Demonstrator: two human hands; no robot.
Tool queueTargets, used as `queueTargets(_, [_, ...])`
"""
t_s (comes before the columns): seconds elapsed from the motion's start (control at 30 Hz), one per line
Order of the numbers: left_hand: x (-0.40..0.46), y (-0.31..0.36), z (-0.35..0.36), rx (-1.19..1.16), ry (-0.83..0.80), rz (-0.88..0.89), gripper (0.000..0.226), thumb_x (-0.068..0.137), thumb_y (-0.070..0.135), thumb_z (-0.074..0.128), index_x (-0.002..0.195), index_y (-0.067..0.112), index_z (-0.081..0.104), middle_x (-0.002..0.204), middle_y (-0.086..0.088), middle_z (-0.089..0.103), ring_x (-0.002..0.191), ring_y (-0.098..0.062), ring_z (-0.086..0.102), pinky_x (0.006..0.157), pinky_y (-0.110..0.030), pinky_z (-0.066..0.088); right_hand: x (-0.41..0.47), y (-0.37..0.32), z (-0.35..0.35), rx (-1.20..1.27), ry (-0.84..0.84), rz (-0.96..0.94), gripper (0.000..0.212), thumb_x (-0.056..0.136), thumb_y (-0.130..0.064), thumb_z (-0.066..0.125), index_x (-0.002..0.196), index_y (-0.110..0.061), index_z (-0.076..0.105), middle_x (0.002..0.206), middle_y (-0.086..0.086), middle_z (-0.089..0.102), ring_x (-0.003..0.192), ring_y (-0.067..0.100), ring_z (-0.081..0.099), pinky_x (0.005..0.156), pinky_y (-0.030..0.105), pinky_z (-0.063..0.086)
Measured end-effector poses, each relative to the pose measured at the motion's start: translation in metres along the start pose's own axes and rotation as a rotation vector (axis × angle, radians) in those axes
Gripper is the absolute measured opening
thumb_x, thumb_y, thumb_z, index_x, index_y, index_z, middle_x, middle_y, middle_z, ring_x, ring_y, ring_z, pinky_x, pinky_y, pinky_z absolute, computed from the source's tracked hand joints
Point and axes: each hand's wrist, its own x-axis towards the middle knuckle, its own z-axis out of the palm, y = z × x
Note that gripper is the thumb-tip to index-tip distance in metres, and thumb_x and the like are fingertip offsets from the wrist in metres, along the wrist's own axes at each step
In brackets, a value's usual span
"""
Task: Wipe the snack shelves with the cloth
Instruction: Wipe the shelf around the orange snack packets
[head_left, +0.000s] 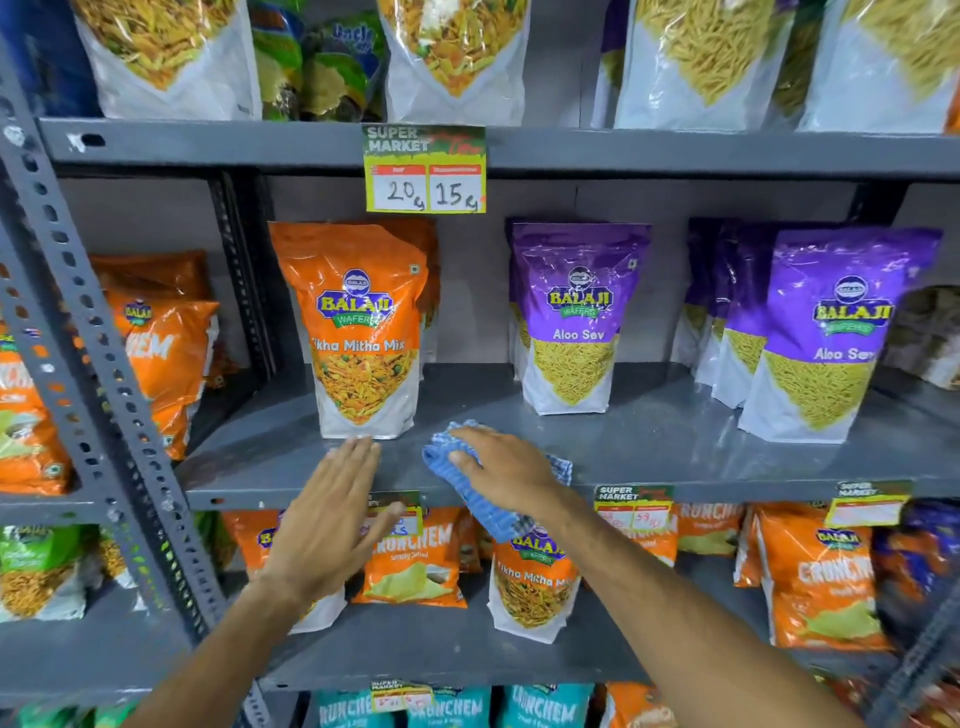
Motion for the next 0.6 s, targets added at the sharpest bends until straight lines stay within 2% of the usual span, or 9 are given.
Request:
queueTargets(0.07, [0.018,0.026,0.001,0.007,-0.007,0.053,0.092,0.103,0.075,0.023,0.166,0.008,0.018,0.173,-0.007,0.008,0.162,-0.019,0.005,0.13,-0.029,-0.005,-0.003,0.016,-0.007,0.003,0.008,0.034,0.051,0.105,-0.047,0.04,0.153,-0.028,0.039,0.16,0.0,0.04,0.147,0.021,0.039,0.116,0.041,0.035])
queueTargets(0.17, [0.049,0.057,0.001,0.003,-0.124,0.079,0.104,0.096,0.084,0.018,0.167,0.008,0.008,0.174,-0.006,-0.003,0.163,-0.02,-0.002,0.13,-0.031,-0.008,-0.01,0.038,-0.015,0.02,0.033,0.09,0.048,0.105,-0.042,0.043,0.151,-0.028,0.042,0.157,0.0,0.044,0.143,0.025,0.043,0.113,0.041,0.037])
queueTargets(0.3, [0.077,0.082,0.007,0.024,-0.247,0.099,0.129,0.075,0.099,-0.002,0.166,0.008,0.002,0.176,-0.009,-0.001,0.163,-0.019,-0.006,0.131,-0.033,-0.007,-0.023,0.062,-0.021,-0.009,0.086,0.13,0.046,0.104,-0.04,0.044,0.149,-0.029,0.044,0.15,0.002,0.054,0.133,0.03,0.053,0.105,0.044,0.045])
queueTargets(0.5, [0.098,0.095,0.022,-0.013,-0.343,0.036,0.141,0.063,0.107,-0.001,0.167,0.011,0.001,0.177,-0.005,-0.001,0.163,-0.017,-0.002,0.132,-0.034,0.0,-0.038,0.088,-0.028,0.003,0.116,0.117,0.045,0.105,-0.039,0.044,0.149,-0.03,0.043,0.148,0.0,0.056,0.132,0.029,0.054,0.104,0.044,0.046])
queueTargets(0.6, [0.097,0.095,0.026,-0.014,-0.347,0.019,0.138,0.066,0.107,0.005,0.167,0.013,0.002,0.177,-0.003,0.001,0.163,-0.016,0.002,0.133,-0.035,0.003,-0.038,0.091,-0.027,-0.011,0.128,0.098,0.043,0.105,-0.038,0.044,0.147,-0.031,0.045,0.146,0.0,0.058,0.128,0.031,0.057,0.1,0.045,0.048])
